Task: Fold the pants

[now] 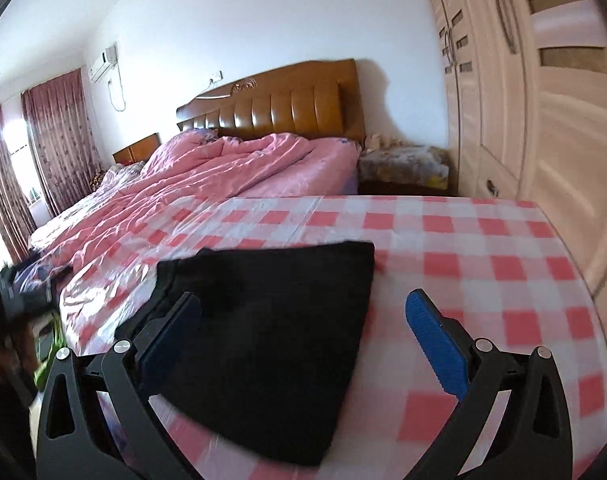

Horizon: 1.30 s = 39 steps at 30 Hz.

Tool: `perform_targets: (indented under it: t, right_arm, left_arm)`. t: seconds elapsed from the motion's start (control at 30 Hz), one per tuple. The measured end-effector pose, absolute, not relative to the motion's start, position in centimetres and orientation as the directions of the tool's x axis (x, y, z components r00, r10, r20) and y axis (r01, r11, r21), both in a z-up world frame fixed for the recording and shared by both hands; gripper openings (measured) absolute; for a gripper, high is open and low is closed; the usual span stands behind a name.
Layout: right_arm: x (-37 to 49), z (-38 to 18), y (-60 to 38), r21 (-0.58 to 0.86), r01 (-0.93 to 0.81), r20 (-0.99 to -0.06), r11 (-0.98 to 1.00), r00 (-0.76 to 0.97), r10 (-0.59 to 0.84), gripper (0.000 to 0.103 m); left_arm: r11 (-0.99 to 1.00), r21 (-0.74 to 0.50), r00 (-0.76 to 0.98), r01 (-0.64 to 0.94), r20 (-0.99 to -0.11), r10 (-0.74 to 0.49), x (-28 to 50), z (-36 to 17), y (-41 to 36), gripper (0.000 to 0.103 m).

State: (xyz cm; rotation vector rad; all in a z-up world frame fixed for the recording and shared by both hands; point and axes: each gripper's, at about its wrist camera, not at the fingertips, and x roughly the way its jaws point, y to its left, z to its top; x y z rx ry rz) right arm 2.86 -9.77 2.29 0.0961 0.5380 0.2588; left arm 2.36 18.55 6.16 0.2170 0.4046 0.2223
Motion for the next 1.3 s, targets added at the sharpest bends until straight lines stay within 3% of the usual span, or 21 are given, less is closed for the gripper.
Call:
perform_targets:
  t: [0.1,0.23,0.4,0.77,1.3]
  right_arm:
    - [-0.1,0.8,-8.4,0.098,-0.235,-0.518,0.967,0.817,0.252,0.099]
    - [-2.7,-0.9,-7.4,0.033,-0.229,-0.528,0.973,0.822,0.212,0.099]
    - [-3.7,-3.1,-7.4,0.032,-0.195,-0.558,0.980,0.810,0.179,0.099]
    - [-5.6,-5.1,-7.6,0.055,-0.124,-0.541,0.991,0.830,0.134,0.099]
    - [-5.7,-5.7,-7.4,0.047,-0.121,-0.556,0.992,0.821,0.126,0.099]
  left_arm:
    - [0.958,0.245,0.925,-0.151,-0.307,0.224,0.6,7.7,16.5,0.102]
    - [0.995,0.084,0.919,-0.051,-0.386,0.079,0.3,7.9,13.9,0.102]
    - [0.998,-0.015,0.864,-0.066,-0.502,0.050,0.7,4.2,11.2,0.102]
    - [0.997,0.073,0.779,-0.005,-0.625,0.050,-0.4,-2.7,7.9,0.102]
    - [0.998,0.058,0.803,0.035,-0.596,0.007,-1.2,-2.6,7.6,0.101]
